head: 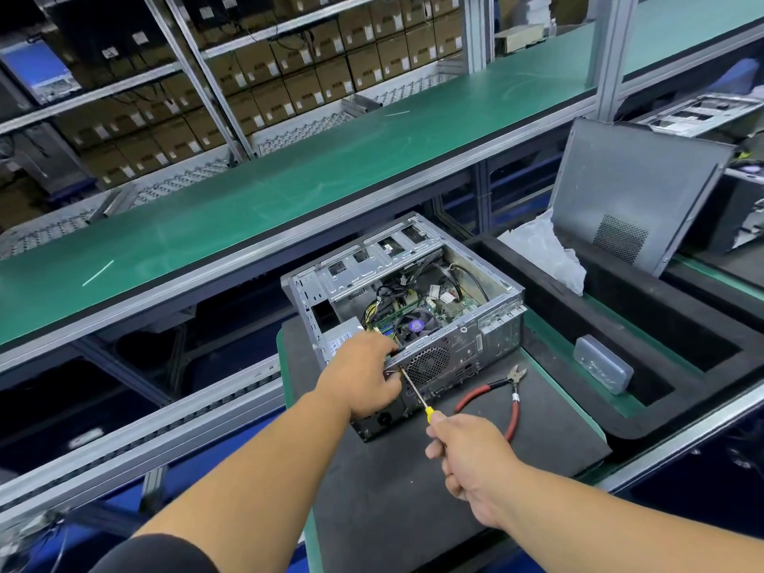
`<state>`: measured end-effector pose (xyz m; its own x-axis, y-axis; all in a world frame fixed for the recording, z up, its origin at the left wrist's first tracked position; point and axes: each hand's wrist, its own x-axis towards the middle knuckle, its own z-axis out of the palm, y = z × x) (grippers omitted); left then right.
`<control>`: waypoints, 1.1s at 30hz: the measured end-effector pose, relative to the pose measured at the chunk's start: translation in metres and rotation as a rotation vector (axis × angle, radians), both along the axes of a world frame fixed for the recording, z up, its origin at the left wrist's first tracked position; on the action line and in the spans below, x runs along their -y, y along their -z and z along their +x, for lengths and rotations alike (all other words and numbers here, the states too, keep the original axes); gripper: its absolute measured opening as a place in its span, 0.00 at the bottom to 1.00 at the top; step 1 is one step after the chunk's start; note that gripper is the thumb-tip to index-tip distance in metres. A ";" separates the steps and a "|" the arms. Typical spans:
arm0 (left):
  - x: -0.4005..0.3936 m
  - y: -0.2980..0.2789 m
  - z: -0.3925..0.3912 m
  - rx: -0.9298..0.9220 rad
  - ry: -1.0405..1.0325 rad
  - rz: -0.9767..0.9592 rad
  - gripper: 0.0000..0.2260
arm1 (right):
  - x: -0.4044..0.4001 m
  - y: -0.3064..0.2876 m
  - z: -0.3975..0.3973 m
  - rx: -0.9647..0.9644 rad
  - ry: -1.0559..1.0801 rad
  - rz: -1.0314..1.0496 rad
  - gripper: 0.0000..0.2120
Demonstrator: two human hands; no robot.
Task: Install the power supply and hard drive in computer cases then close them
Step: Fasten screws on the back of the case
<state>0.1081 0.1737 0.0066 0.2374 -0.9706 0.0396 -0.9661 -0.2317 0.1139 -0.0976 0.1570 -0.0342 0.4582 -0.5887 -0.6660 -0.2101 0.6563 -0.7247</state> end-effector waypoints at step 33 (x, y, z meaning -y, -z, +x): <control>0.003 0.005 0.003 0.040 0.044 -0.070 0.16 | 0.006 -0.016 0.007 0.021 0.024 0.109 0.19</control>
<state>0.1113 0.1702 0.0012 0.1913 -0.9746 0.1164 -0.9793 -0.1816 0.0895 -0.0907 0.1514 -0.0181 0.4594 -0.5243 -0.7170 -0.1790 0.7360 -0.6529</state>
